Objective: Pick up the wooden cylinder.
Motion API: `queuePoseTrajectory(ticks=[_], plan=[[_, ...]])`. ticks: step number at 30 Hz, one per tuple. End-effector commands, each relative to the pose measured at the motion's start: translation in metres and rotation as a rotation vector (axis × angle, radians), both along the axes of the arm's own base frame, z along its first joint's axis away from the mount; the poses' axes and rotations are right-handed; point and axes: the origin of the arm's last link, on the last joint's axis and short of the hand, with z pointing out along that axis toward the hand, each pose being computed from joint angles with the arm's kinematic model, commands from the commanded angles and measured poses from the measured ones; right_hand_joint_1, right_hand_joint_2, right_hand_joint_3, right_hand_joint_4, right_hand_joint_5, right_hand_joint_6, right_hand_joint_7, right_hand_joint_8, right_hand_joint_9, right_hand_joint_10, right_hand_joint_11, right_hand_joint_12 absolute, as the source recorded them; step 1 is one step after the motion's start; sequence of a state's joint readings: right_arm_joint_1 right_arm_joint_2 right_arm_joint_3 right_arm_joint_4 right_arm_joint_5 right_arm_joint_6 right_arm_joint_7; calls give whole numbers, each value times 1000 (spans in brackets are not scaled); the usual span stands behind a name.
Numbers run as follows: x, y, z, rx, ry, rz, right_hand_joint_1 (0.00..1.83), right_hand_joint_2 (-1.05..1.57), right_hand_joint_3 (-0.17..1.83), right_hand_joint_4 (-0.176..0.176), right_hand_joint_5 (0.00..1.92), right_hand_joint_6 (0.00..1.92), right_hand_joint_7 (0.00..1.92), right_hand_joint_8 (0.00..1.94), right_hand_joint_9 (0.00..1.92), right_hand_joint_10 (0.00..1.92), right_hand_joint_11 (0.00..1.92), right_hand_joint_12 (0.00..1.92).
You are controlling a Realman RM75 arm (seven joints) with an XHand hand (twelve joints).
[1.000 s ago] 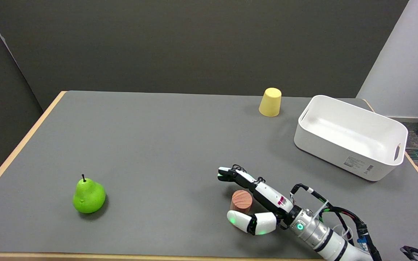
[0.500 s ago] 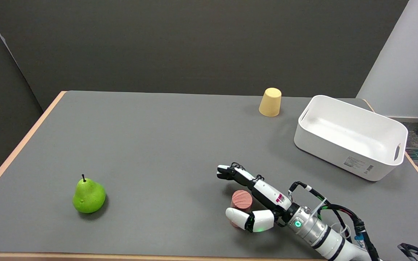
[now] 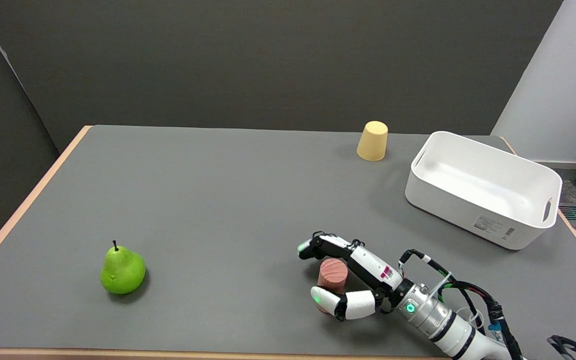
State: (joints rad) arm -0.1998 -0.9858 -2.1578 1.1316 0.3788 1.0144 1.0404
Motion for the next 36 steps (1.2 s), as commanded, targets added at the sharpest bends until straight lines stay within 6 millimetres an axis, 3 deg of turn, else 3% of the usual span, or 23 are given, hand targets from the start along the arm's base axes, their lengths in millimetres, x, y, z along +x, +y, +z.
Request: queuePoseTrajectory(ticks=[1,3,11,17,21,22,26,28,29,32,36], plan=[[5,1,3,-48,26,68,778,861,761,-172,538,1278,573,744,433,1069,340,1536],[6,1,3,-49,25,70,1012,1131,388,-152,636,1564,670,883,503,1119,436,1656],[6,2,5,-51,24,78,1013,1058,501,-126,680,1551,794,1104,639,1274,393,1855],[6,2,5,-52,27,83,1013,1052,510,-122,683,1550,803,1130,672,1301,377,1881],[6,3,5,-51,27,82,1012,1047,526,-120,679,1567,854,1247,746,1325,407,1915],[6,3,4,-51,31,84,1012,1060,515,-127,665,1585,869,1293,773,1312,420,1921],[6,3,4,-52,48,92,995,1078,528,-139,641,1634,842,1795,840,1425,232,1921],[6,3,4,-53,56,97,1002,1049,560,-132,660,1611,745,1920,813,1805,133,1921],[6,3,4,-53,56,97,1001,1038,570,-117,672,1598,687,1941,811,1895,115,1921],[7,2,3,-49,59,101,986,1018,587,-69,691,1583,471,1941,785,1921,109,1921],[7,1,3,-48,65,102,987,992,604,-41,719,1550,287,1941,706,1921,90,1921]])
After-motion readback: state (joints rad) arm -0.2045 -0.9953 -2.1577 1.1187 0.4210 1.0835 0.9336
